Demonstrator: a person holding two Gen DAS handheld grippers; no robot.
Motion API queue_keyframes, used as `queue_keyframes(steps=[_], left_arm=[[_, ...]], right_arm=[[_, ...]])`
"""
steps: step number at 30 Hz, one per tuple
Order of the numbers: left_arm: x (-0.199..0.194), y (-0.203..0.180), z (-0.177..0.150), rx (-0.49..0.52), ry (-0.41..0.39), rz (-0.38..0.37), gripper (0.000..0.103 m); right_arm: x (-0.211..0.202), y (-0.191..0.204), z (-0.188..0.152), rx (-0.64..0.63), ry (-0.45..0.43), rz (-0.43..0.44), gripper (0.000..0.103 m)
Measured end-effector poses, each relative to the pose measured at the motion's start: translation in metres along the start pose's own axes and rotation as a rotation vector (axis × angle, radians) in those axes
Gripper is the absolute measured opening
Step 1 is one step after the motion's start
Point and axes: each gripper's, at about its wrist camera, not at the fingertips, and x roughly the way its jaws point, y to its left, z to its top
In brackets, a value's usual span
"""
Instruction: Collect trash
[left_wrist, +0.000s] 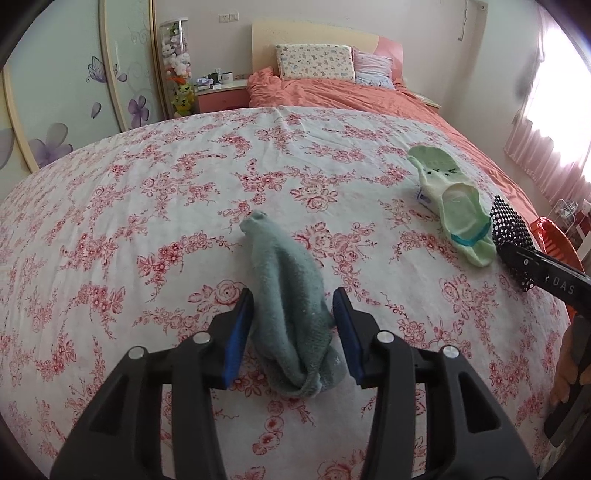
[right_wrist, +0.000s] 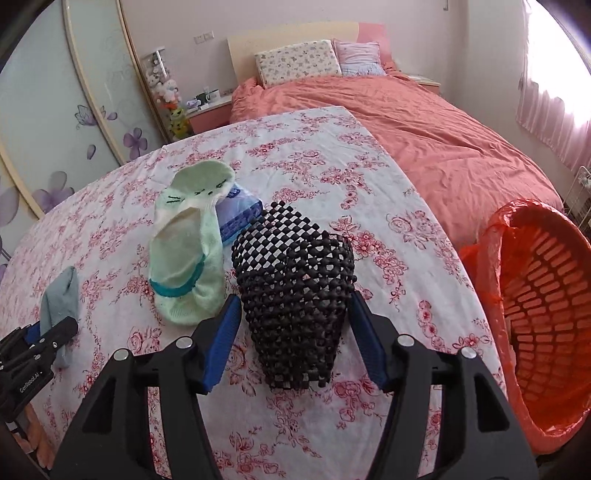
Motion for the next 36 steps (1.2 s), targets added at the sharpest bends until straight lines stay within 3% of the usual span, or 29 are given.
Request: queue_keyframes(steps=[5,10,21,36], left_arm=[[0.0008,-0.0004,0.0006,-0.007,0.001,0.007,0.045],[0.0013,0.0000,0.0006,-0.006,0.003,-0.011,0.054],[0.0016,-0.0001,-0.0007,-0.008,0.006,0.015,0.055],[0.0010,0.0014,-0.0011,-0.025,0.001,-0.004,0.057]], right_arm=[[-0.0009,-0.0013,0.0004,0.000,0.001,-0.008,0.058],[-0.0016,-0.0012,0.0007,0.002,0.001,-0.006,0.058],[-0.0006,-0.0010,0.0016,0.003,0.002,-0.005,0.058],[-0.0008,-0.0007,0.0014,0.017,-0.001,0.013,0.058]])
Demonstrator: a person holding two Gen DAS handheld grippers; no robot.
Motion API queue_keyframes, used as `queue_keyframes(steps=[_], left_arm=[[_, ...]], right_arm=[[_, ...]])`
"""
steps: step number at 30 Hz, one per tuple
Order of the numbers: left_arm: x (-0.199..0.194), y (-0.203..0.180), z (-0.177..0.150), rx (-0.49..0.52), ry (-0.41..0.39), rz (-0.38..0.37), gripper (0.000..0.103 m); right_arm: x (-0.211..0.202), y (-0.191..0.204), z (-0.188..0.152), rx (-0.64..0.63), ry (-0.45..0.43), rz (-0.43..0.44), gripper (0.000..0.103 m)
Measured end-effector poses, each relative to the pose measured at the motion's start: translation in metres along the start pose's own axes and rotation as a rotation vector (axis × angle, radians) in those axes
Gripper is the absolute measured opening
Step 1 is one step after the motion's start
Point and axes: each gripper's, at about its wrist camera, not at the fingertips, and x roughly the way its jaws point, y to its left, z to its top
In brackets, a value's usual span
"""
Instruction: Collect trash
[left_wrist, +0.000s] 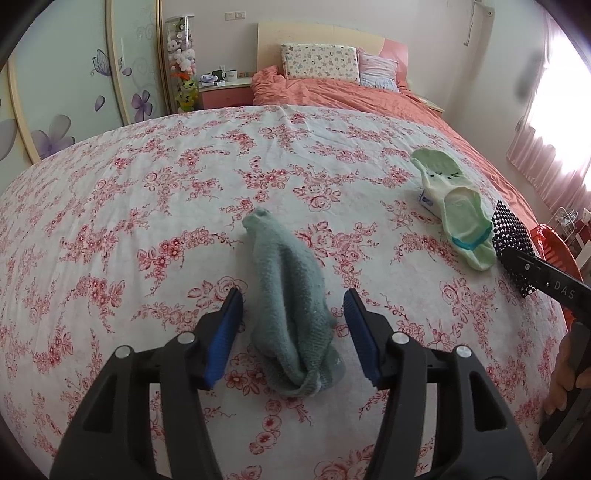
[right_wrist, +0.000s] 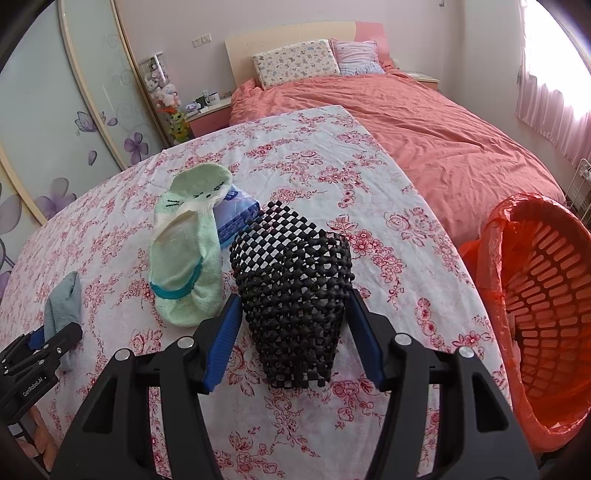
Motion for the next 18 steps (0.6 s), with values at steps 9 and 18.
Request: queue_keyframes(steps=[9,18], left_arm=[[-0.002,0.004,0.001,-0.036,-0.009,-0.026,0.053],[-0.007,0.000,0.004,0.012,-0.035,-0.030,0.012]], right_arm=[[0.000,-0.004,0.001,0.007,-0.003,0.017,0.058],[-0.015,-0.011,-0.004,0.002,-0.041,0.095,0.008]])
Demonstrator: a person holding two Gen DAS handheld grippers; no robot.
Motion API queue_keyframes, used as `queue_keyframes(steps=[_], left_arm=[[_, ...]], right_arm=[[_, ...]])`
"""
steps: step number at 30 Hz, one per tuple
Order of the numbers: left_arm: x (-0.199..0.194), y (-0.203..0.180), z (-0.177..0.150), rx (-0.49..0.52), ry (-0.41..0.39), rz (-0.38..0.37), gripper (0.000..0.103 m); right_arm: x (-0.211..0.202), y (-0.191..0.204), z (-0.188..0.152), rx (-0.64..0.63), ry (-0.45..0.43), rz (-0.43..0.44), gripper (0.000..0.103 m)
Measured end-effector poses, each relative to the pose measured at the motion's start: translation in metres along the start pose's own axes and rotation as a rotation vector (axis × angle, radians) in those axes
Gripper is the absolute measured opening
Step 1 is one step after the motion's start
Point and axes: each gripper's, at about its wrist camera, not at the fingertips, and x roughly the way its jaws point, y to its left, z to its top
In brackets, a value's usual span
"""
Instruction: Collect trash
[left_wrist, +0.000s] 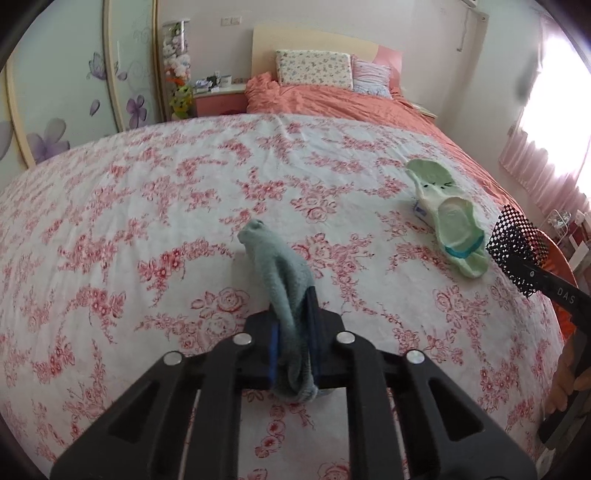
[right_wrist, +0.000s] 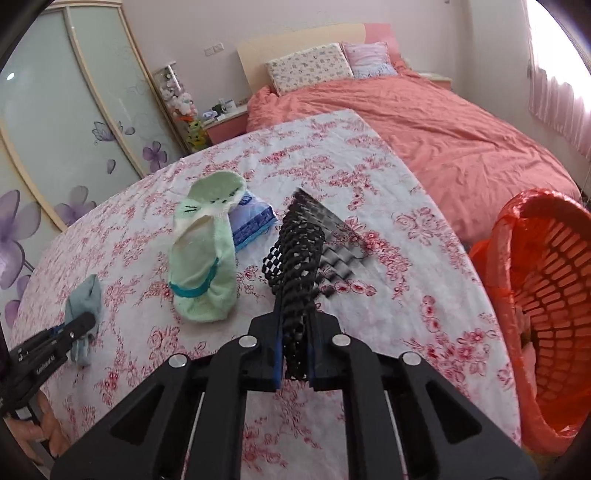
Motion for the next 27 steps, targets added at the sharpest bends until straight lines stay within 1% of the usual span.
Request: queue_keyframes(steps=[9,15,21,27], left_arm=[[-0.036,-0.017,0.010,0.049,-0.075,0.000,0.012],[-0.066,-0.049,0.017,0.098,-0.120,-0.020,0.012],[-0.090,-0.093,0.025,0.143,-0.155,-0.093,0.012],[-0.111,-0.147,0.031,0.191,-0.187,-0.205,0.012]], right_arm=[[-0.043,0.000,0.008,-0.008,-0.095,0.012,0.008],[-0.074,-0.002,0.013,-0.012,-0.162,0.011,0.008],[-0.103,-0.016,0.012,-0.009,-0.217,-0.011,0.008],[-0.128,-0.040,0.008,0.019,-0.260,-0.039,0.008]])
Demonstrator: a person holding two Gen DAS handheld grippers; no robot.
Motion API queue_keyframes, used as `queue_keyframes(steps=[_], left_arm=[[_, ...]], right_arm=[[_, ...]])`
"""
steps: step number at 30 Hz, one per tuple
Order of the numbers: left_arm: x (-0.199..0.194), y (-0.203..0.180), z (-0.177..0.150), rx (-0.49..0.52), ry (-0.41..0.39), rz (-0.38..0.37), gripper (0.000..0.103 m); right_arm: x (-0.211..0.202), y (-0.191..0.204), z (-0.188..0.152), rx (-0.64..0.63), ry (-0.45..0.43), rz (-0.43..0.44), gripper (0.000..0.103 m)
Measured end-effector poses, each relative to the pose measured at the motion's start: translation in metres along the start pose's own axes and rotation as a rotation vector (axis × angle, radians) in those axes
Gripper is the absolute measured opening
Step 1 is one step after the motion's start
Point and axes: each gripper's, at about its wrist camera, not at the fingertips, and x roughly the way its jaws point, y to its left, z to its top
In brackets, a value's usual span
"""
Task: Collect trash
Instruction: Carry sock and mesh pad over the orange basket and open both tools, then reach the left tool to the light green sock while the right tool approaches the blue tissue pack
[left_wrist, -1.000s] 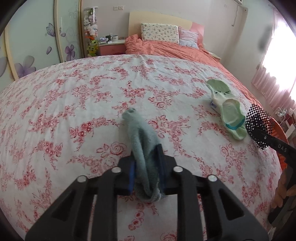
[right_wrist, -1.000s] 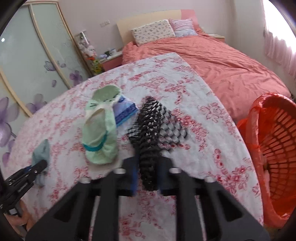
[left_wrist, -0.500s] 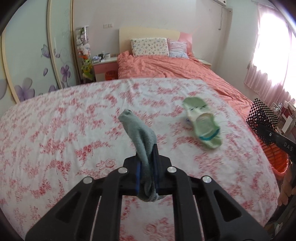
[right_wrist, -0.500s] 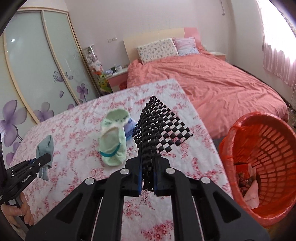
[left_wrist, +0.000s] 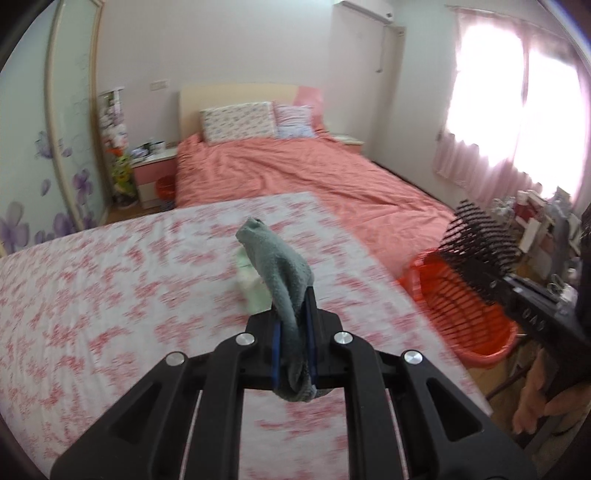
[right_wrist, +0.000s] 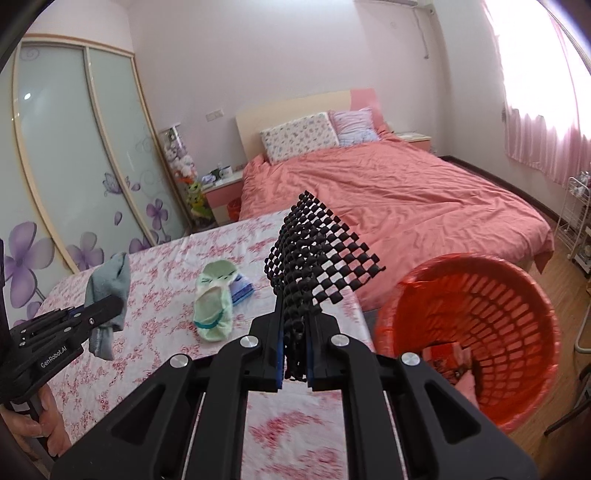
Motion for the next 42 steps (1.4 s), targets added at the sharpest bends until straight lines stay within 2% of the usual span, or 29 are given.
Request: queue_keyframes(steps=[7,14,19,22,25,26,27,30,34,37,39,42], left_arm=[[0.008,-0.079,0.016,0.073,-0.023,-0.148,0.012],[0.036,-0.155,0.024,0.128,0.006,-0.292,0.013],[0.067,-0.200,0.025,0.166,0.039,-0.353,0.014],[0.088,-0.213,0.024,0.175,0.066,-0.369,0.014],[0.109,-0.222,0.018,0.182,0.089,-0.354,0.021],[0.114,-0.222,0.017,0.179,0.098,-0.349,0.030],[0.119,-0.222,0.017,0.176,0.105,-0.341,0.038],[0.134,-0.217,0.012,0.164,0.127,-0.304,0.045],[0.141,-0.197,0.009,0.152,0.131,-0.247,0.052],[0.143,-0.179,0.005,0.141,0.133,-0.191,0.060],[0.140,-0.164,0.002,0.131,0.127,-0.145,0.069],[0.137,-0.135,-0.003,0.107,0.120,-0.069,0.073]], right_arm=[[-0.026,-0.046,0.006,0.045,-0.047,-0.059,0.008],[-0.033,-0.092,0.005,0.108,-0.058,-0.124,0.008],[-0.026,-0.122,0.007,0.159,-0.054,-0.151,0.008],[-0.021,-0.134,0.006,0.168,-0.049,-0.161,0.008],[-0.012,-0.143,0.006,0.174,-0.028,-0.162,0.009],[-0.011,-0.146,0.004,0.176,-0.025,-0.164,0.011],[-0.005,-0.149,0.004,0.180,-0.013,-0.170,0.016],[0.000,-0.154,-0.003,0.193,0.003,-0.178,0.035],[0.001,-0.155,-0.013,0.190,0.019,-0.193,0.050],[0.003,-0.154,-0.017,0.184,0.031,-0.202,0.052],[0.002,-0.149,-0.019,0.169,0.030,-0.213,0.054],[0.003,-0.146,-0.020,0.146,0.030,-0.221,0.057]])
